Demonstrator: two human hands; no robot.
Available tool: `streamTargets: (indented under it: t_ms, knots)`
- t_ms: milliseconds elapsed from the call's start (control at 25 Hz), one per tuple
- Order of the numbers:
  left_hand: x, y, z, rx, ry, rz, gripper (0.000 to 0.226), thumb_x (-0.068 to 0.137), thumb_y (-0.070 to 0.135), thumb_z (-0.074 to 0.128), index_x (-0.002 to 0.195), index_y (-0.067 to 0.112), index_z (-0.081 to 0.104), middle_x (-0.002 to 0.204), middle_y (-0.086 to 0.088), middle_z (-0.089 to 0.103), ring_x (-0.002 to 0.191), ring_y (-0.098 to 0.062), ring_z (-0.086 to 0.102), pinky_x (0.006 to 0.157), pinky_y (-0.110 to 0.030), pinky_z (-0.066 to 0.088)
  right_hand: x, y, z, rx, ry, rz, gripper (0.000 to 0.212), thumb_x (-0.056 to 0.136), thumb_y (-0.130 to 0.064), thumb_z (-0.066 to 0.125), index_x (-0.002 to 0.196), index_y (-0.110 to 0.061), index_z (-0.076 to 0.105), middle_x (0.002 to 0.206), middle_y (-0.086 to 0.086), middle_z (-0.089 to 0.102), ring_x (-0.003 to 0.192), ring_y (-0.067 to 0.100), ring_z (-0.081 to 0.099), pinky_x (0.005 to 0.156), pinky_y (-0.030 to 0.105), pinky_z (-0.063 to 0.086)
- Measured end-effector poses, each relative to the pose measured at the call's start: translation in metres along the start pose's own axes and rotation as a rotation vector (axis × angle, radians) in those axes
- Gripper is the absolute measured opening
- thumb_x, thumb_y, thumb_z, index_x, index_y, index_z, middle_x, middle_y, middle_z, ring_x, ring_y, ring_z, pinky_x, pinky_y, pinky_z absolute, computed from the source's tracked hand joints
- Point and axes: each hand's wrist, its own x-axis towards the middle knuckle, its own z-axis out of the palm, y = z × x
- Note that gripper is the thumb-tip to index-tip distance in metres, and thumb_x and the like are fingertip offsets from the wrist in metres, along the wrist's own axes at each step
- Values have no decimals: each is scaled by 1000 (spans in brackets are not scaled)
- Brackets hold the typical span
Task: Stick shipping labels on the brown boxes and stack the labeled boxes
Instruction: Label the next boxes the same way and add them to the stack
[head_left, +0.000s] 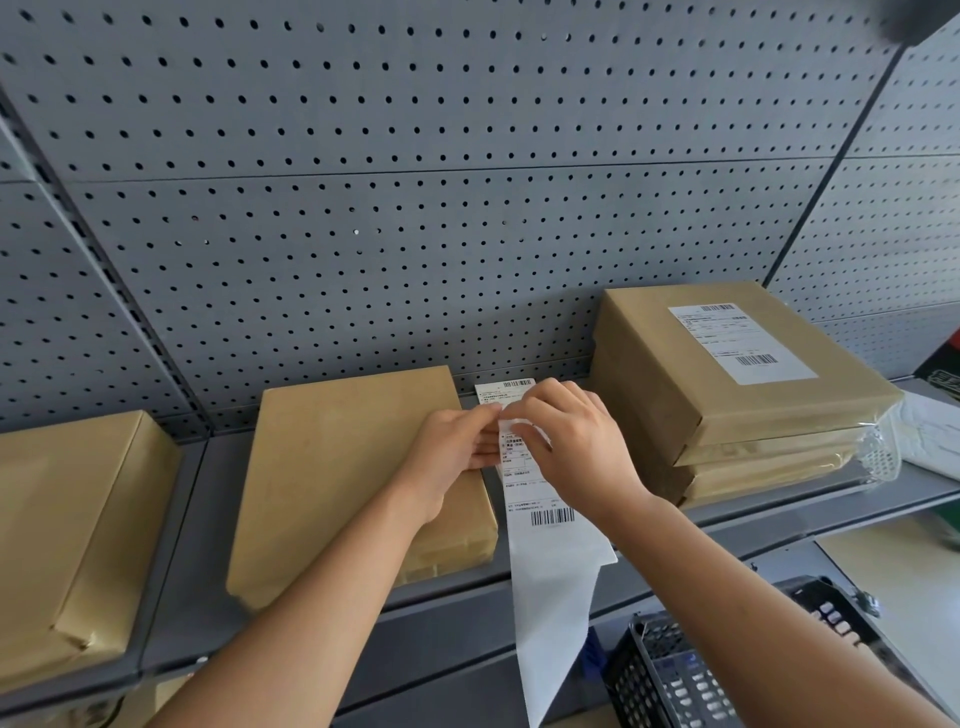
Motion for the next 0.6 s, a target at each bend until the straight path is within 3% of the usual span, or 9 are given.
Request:
streamTargets:
  t_ms: [160,320,600]
  knots:
    - [2,1,-4,-38,-26,-20,30,99,22,63,107,-4,77,96,-20,78,85,-22,73,83,-34,62,2,-2,1,39,6,19,13,90,-11,69,100,-20,71,98,-3,63,89,21,59,79,36,48]
    - [4,2,-8,-58,-17,-45,24,97,19,67,104,-1,78,89,-11,78,82,-19,74,76,-29,62,4,-5,4,51,18,27,9,92,-10,67,96,-18,69,96,-3,61,89,20,57,78,36,48]
    - [8,-1,-4,53,70,-52,27,98,24,64,98,0,78,91,-13,80,78,-22,75,69,-29,60,3,-11,-9,164,5,48,8,93,-5,64,94,-13,65,96,-4,68,94,16,61,92,35,50]
